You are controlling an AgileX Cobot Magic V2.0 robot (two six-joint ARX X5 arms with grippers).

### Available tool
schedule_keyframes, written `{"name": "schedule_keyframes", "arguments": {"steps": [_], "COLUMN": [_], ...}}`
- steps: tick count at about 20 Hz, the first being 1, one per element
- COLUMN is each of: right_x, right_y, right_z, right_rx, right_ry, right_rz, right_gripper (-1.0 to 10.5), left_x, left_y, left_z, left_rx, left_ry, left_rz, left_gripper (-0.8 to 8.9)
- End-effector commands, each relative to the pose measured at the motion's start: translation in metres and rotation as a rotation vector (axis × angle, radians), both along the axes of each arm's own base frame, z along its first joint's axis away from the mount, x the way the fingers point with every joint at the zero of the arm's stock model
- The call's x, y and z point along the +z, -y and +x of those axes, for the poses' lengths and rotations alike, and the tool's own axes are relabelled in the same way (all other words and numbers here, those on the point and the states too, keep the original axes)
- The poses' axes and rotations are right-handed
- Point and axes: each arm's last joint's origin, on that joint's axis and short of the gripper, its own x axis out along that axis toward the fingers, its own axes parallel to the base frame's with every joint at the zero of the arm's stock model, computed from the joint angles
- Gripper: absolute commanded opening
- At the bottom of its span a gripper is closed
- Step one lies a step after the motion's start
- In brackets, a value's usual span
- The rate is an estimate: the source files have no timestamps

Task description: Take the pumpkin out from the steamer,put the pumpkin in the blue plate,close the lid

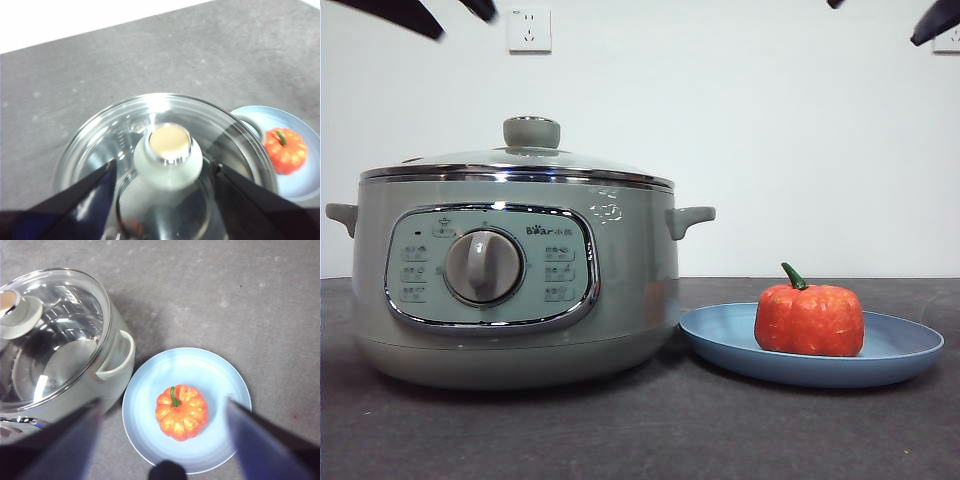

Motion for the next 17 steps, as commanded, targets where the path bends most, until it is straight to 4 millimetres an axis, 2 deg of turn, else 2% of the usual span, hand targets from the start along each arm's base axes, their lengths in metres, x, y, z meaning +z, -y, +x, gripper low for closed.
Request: {"name": "schedule_keyframes", "arguments": {"steps": [1,2,5,7,10,12,17], "right_x": [0.003,0.005,0.002,-0.008,-0.030,-0.038,-0.040], "right_y": [0.002,0.004,0.012,0.018,0.026,0.029,0.029], "right_z": [-0.004,-0.008,-0.032,-0.047,-0.063,-0.067,-0.067], "right_rx": [-0.004,-0.017,-0.061,-0.085,-0.090,-0.091,-0.117], "right_ry": [0.046,0.089,0.268,0.350,0.408,0.398,0.365], "right_rz": [0.010,0.021,0.066,0.093,0.131,0.129,0.164], "right_gripper": [0.2,-0.2,-0.2,-0.2,-0.2,-0.2,-0.2], "left_x": [0.007,0.008,0.009,0.004,-0.017,-0.024,-0.025], "left_y": [-0.010,-0.014,-0.028,-0.035,-0.044,-0.048,-0.049], "left_z": [-0.018,-0.025,-0.043,-0.053,-0.068,-0.074,-0.077], "left_rx": [-0.003,0.000,0.075,0.093,0.094,0.093,0.095], "left_ry": [0.009,0.006,0.013,0.043,0.094,0.116,0.110], "left_rz": [-0.007,-0.003,0.039,0.026,-0.009,-0.024,-0.034], "left_gripper": [-0.17,-0.08,-0.08,-0.08,-0.08,-0.08,-0.03]}}
